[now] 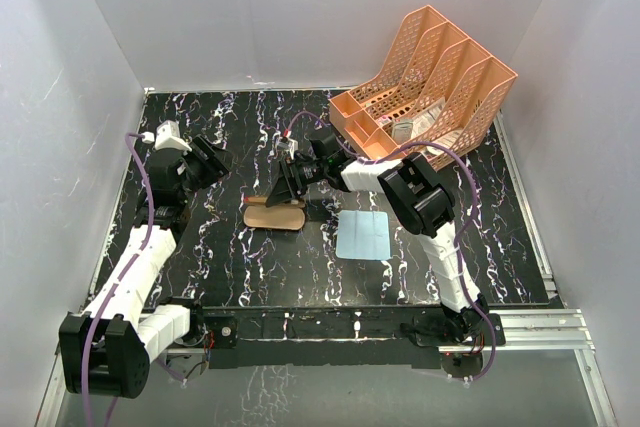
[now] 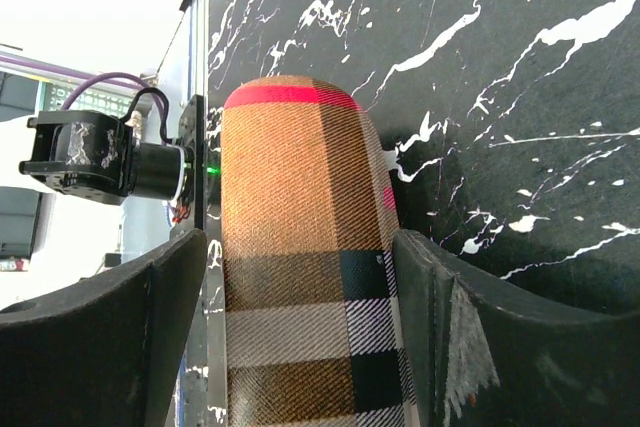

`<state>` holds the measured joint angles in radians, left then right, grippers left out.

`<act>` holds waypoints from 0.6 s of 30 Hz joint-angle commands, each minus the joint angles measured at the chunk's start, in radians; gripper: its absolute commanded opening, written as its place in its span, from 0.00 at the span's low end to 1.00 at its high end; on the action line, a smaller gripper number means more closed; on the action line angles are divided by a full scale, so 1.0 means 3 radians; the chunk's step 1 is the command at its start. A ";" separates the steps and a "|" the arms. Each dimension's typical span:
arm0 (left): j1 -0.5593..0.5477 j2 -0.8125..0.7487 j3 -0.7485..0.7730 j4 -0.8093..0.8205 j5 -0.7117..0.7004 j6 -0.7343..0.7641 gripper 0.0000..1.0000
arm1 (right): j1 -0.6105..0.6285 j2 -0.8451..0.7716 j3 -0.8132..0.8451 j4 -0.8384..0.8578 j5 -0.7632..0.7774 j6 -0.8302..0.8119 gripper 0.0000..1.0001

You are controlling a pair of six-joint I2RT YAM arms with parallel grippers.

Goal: Organize the sunglasses
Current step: Place the sunglasses case at the center of the board.

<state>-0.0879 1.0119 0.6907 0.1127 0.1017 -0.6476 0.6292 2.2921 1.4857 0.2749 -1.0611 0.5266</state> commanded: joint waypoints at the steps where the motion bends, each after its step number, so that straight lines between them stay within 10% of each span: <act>1: 0.0017 0.0003 -0.0022 0.0045 0.0101 -0.0015 0.61 | 0.0003 -0.0200 -0.0002 0.0260 -0.0052 0.0016 0.73; 18: 0.0017 -0.0023 -0.0048 0.0064 0.0141 -0.0011 0.61 | -0.0087 -0.0749 0.0129 -0.0627 0.0810 -0.0710 0.78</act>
<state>-0.0879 1.0180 0.6880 0.1200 0.1204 -0.6472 0.6144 2.1921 1.4776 0.1627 -0.9401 0.4244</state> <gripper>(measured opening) 0.610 0.774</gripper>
